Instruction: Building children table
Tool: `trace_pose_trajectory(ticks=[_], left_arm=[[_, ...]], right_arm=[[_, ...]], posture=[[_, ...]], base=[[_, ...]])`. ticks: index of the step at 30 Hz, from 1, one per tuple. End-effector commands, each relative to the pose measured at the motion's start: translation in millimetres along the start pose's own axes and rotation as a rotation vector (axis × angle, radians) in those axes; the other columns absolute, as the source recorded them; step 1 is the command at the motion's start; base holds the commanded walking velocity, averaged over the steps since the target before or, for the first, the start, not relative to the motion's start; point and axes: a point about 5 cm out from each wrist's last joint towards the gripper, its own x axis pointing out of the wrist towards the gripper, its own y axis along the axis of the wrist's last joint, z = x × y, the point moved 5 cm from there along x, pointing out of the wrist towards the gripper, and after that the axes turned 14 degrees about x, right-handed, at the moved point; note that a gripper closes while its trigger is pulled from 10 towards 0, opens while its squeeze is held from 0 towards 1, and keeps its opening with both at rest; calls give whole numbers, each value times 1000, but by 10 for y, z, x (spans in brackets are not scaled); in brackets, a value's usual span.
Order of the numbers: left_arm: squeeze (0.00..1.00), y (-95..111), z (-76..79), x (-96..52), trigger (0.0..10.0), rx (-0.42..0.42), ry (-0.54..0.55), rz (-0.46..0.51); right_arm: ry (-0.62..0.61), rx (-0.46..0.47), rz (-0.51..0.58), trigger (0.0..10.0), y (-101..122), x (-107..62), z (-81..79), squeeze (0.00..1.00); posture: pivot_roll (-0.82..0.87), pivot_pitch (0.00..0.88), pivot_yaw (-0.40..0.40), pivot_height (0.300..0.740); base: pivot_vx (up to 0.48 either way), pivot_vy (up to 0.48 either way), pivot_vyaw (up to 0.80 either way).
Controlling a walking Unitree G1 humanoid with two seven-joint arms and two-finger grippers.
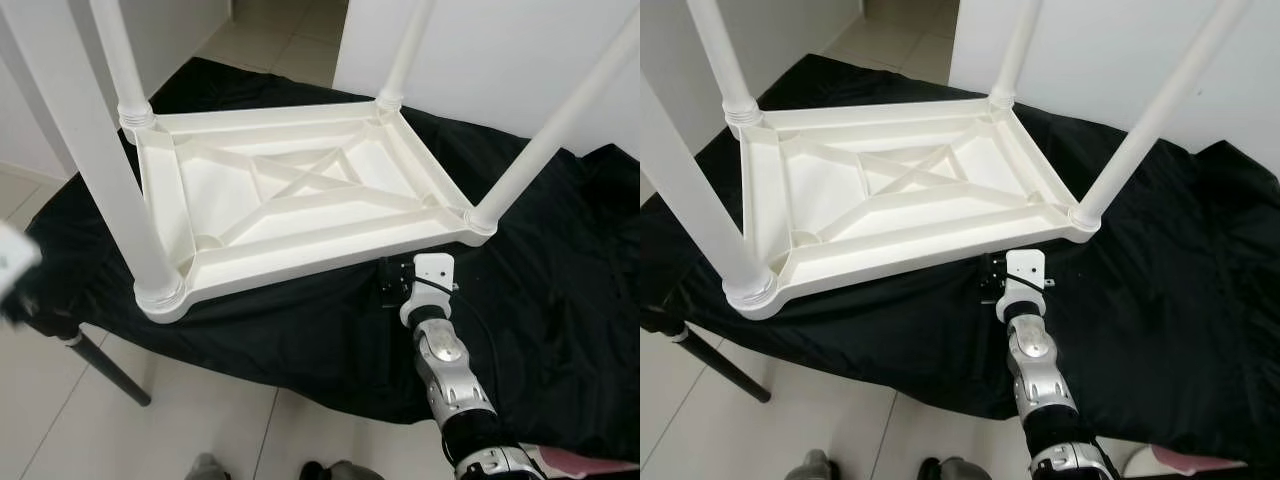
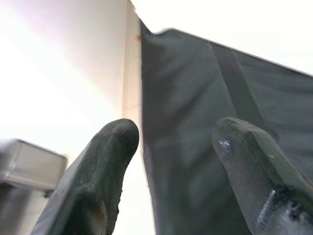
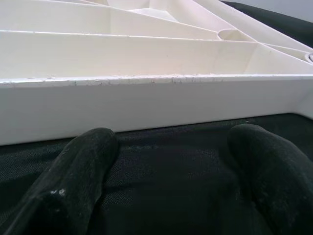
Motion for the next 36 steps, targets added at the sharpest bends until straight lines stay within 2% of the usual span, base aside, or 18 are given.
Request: trace_pose_trajectory(ticks=[1,2,3,4,8,11,13,17,18,19,20,22,25,27,30,32,35,36], left_arm=[[0,-36,48,62,10000,-16,33,-11],[0,-36,48,62,10000,-16,33,-11],[0,75,4,157,10000,-61,77,37],[0,238,-27,329,10000,-116,128,101],[0,273,-27,377,10000,-131,137,113],[0,381,-11,471,10000,-169,150,161],[0,532,8,562,10000,-216,162,228],[0,626,18,649,10000,-241,165,282],[0,688,43,672,10000,-257,153,315],[0,807,166,687,10000,-292,86,377],[0,807,166,687,10000,-292,86,377],[0,1031,408,655,10000,-342,-42,492],[0,1116,502,629,10000,-365,-93,535],[0,1269,668,548,10000,-385,-183,610],[0,1350,770,491,10000,-388,-238,650],[0,1350,770,491,10000,-388,-238,650],[0,1465,1006,381,10000,-386,-357,693],[0,1465,1006,381,10000,-386,-357,693]], right_arm=[[-21,-4,-48,10000,-133,-50,48,0],[-21,-4,-48,10000,-133,-50,48,0],[-27,-2,-43,10000,-126,-49,54,0],[-44,6,-34,10000,-107,-46,69,0],[-49,9,-31,10000,-101,-45,73,0],[-74,34,-26,10000,-85,-41,88,0],[-121,87,-24,10000,-62,0,125,0],[-144,105,-17,10000,-31,40,143,0],[-144,103,-7,10000,-1,65,142,0],[-140,105,1,10000,51,126,131,0],[-140,105,1,10000,51,126,131,0],[-120,107,8,10000,138,236,100,0],[-106,101,9,10000,170,278,81,0],[-76,87,3,10000,232,358,48,0],[-59,76,-2,10000,276,409,36,0],[-59,76,-2,10000,276,409,36,0],[-43,61,-27,10000,297,492,48,0],[-43,61,-27,10000,297,492,48,0]], posture=[[153,133,-87,740],[153,133,-87,740],[146,133,-82,740],[132,130,-77,740],[132,130,-77,740],[110,129,-66,740],[88,126,-56,740],[83,126,-54,740],[74,127,-49,740],[65,126,-45,740],[65,126,-45,740],[58,123,-45,740],[59,122,-46,740],[62,118,-55,740],[67,117,-62,740],[67,117,-62,740],[76,110,-77,740],[76,110,-77,740]], base=[[0,0,0],[0,0,0],[0,0,0],[0,0,0],[0,0,0],[0,0,0],[0,0,0],[0,0,0],[0,0,0],[0,0,0],[0,0,0],[0,0,0],[0,0,0],[0,0,0],[0,0,0],[0,0,0],[0,0,0],[0,0,0]])
